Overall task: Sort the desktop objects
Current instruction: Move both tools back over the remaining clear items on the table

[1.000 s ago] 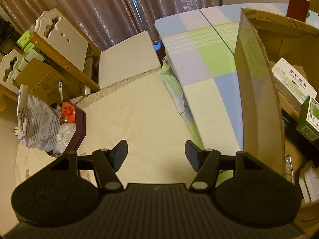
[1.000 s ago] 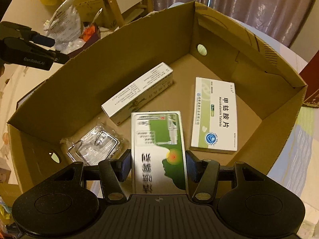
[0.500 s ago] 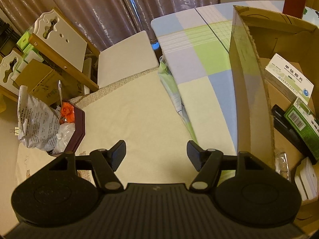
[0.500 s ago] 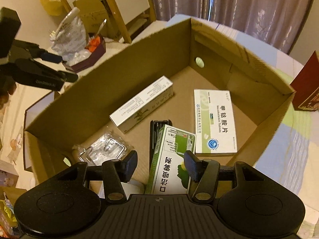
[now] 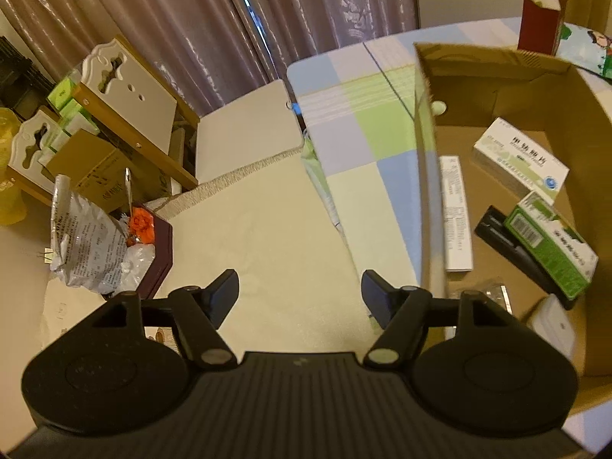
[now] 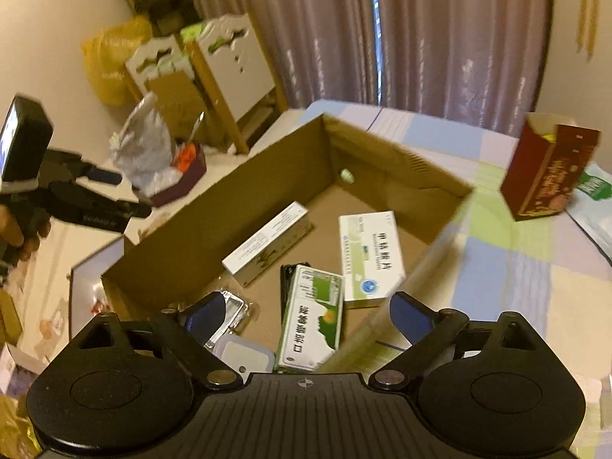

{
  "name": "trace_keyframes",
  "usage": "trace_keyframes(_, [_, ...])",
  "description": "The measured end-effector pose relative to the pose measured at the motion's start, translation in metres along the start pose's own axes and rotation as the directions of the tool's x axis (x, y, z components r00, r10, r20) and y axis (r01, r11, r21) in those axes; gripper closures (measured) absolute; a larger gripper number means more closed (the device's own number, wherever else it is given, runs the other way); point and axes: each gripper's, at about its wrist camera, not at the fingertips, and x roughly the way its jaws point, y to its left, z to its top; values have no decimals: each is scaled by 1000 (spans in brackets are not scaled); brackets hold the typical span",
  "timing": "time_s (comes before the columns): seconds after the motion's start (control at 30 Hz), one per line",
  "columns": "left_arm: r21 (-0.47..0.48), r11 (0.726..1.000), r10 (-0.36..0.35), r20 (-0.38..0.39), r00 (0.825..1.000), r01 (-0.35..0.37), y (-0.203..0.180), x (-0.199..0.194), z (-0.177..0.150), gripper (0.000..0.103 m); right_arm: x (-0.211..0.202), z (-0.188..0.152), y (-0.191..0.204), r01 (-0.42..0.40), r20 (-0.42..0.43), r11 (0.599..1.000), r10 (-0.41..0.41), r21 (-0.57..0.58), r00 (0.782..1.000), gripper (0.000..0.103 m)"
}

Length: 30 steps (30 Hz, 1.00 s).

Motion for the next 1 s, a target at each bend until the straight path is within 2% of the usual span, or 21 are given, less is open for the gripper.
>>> trace_keyframes(0.23, [3,1000,13,62,998,-13,-23,-50,-4,30,-58,-17,-37,-3,97,999,-1,39,995,8])
trace_keyframes(0.43, [5,1000,4,123,992,-4,-53,-92,-4,27,-107,-44,-80,34,151,997,-45,73,988,8])
trace_keyframes(0.6, [44,998,-60,179,982,53,-92,-126,-2,26,-148,-75,-126,93,154,987,-113,132,982,8])
trace_keyframes(0.73, [101,987,-141,201,969,123,-134,-142,3,26,-177,-102,-163,140,136,974,-166,179,977,8])
trace_keyframes(0.9, [185,960,-248,219,944,209,-193,-151,13,26,-207,-136,-201,177,112,956,-208,232,972,8])
trace_keyframes(1.0, [194,953,-269,206,941,231,-218,-145,16,26,-217,-153,-219,193,95,944,-225,269,970,8])
